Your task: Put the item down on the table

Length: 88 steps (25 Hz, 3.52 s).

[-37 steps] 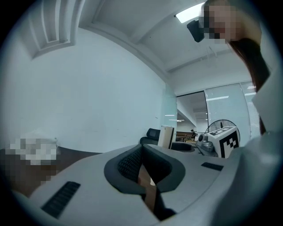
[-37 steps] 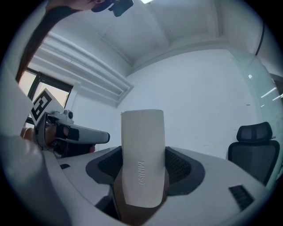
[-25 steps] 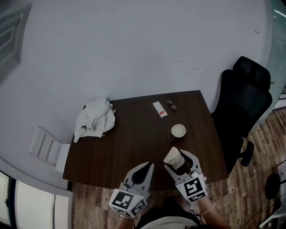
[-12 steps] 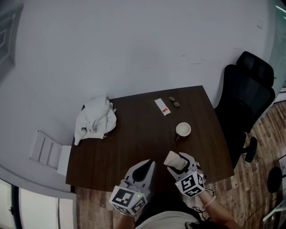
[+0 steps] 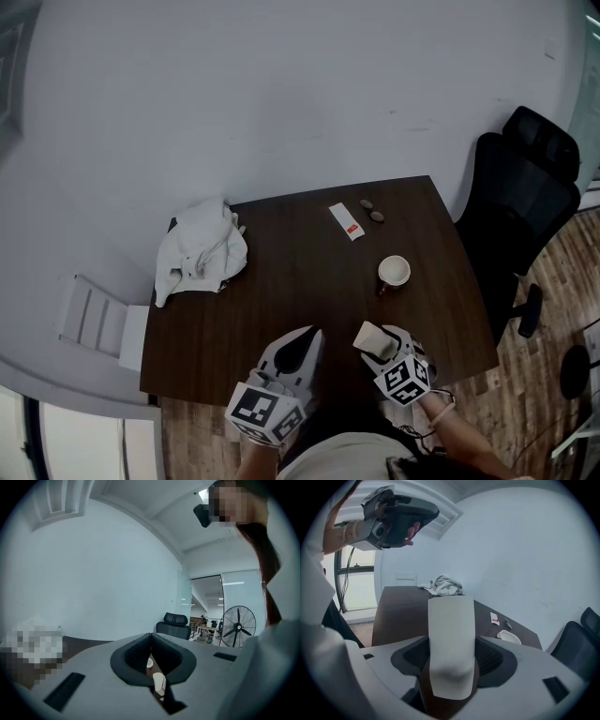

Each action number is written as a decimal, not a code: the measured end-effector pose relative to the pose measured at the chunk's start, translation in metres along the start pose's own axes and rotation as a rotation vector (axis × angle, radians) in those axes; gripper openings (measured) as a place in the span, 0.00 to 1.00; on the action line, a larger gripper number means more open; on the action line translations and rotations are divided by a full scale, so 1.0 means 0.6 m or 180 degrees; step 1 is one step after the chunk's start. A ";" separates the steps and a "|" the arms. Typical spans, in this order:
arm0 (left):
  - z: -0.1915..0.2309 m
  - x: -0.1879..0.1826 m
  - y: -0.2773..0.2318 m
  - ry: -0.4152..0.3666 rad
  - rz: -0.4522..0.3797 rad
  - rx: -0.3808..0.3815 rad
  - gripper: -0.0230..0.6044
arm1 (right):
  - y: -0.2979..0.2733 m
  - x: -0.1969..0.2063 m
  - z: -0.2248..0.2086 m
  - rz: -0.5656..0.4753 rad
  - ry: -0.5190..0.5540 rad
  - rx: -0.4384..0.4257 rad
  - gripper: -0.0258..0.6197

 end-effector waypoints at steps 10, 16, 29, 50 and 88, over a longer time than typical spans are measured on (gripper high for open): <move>0.049 -0.001 -0.008 0.0075 0.0045 0.0015 0.07 | -0.082 0.013 0.006 0.0232 -0.0032 -0.0254 0.51; 0.061 -0.003 -0.012 0.0099 0.0035 0.0042 0.07 | -0.117 0.018 0.002 0.0305 -0.0143 -0.0349 0.51; 0.089 -0.002 0.001 0.0148 0.0008 -0.0021 0.07 | -0.189 0.042 0.022 0.0669 -0.0107 -0.0735 0.50; 0.080 0.010 -0.002 0.0151 0.0097 -0.0063 0.07 | -0.172 0.029 0.022 0.0418 -0.0361 -0.0540 0.45; 0.014 -0.003 -0.037 -0.0174 0.0049 -0.0029 0.07 | 0.133 -0.185 -0.141 -0.1007 -0.1083 0.0821 0.05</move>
Point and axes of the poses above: the fingertips, and each gripper's own axes: y backward along the fingers, z to its left, x out of its underside, the point moved 2 cm from there along y, backward along the fingers, and after that the axes turned 12 degrees about y, right-handed, at the moved point
